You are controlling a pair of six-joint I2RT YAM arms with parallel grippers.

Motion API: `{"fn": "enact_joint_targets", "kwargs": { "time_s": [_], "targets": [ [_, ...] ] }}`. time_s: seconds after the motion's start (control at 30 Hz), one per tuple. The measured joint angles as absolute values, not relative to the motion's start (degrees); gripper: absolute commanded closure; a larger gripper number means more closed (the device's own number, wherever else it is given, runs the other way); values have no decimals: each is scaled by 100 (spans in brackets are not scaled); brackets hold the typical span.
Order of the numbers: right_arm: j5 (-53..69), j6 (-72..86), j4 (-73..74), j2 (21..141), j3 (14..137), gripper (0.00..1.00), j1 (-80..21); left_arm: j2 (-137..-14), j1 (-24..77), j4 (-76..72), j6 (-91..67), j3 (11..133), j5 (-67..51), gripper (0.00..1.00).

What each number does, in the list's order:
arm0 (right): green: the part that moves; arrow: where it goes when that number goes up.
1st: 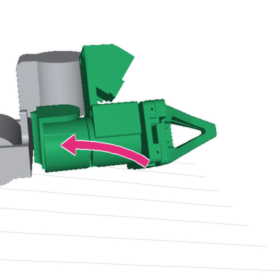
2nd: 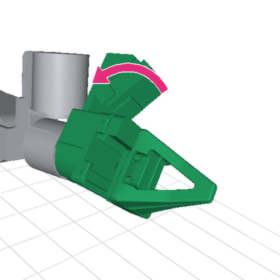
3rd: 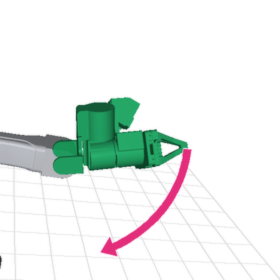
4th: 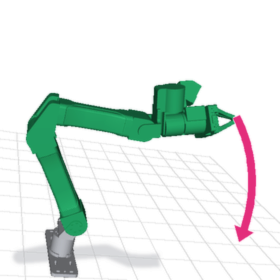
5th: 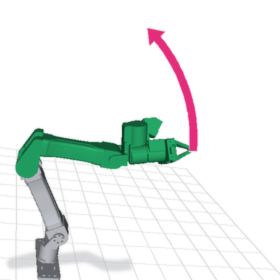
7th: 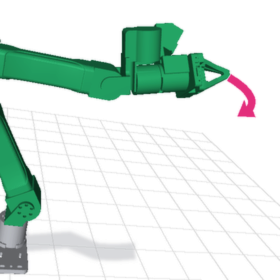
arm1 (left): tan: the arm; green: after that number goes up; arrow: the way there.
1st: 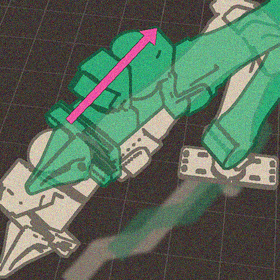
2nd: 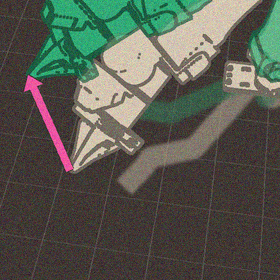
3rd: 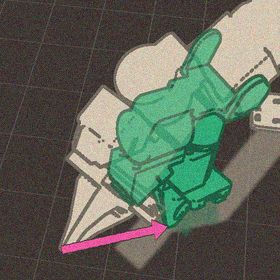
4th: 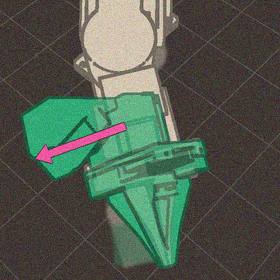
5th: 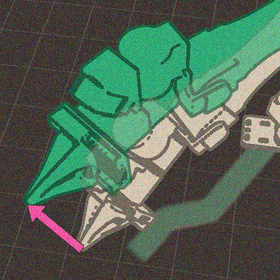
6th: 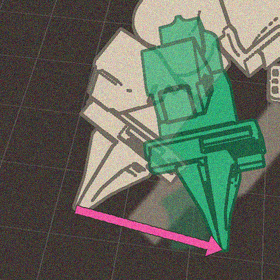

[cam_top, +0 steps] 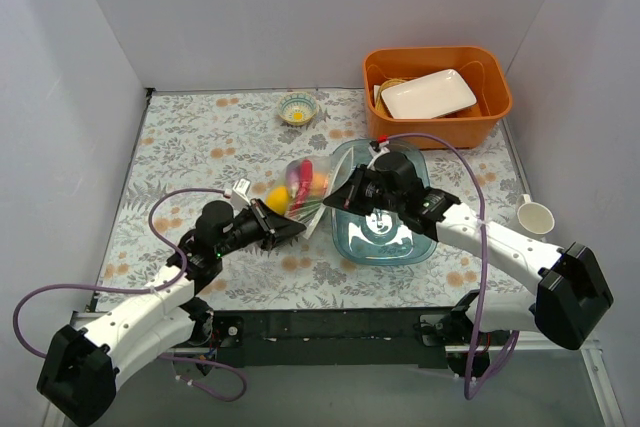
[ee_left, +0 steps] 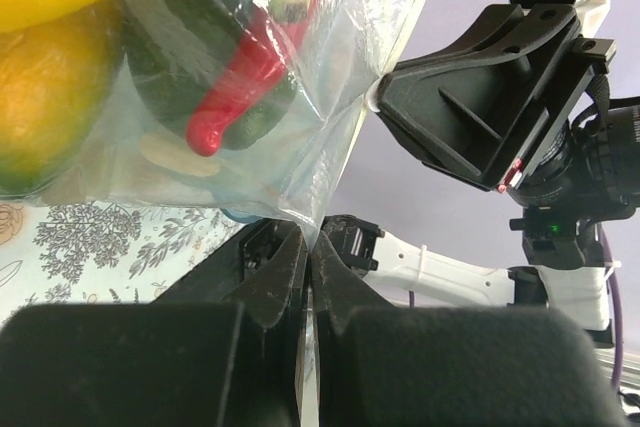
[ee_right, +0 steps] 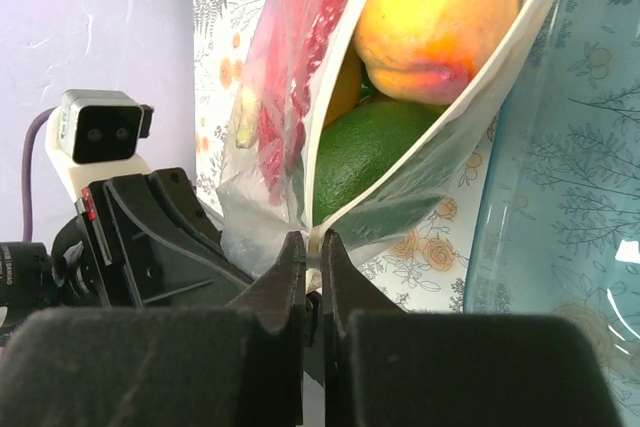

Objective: Place the food in the zip-top bag and seal the zipper
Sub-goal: Zip the zipper food storage bag at the center of the board.

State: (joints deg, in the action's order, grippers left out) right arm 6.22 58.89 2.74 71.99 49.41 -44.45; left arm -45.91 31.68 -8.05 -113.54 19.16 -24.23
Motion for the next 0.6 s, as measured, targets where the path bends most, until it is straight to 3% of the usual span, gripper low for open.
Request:
{"fn": "enact_joint_targets", "kwargs": {
  "time_s": [0.6],
  "targets": [
    [1391, 6176, -145, 7199, 4713, 93, -3559, -4403, 3162, -86, -11030, 2145, -2296, 100]
  ]
}}
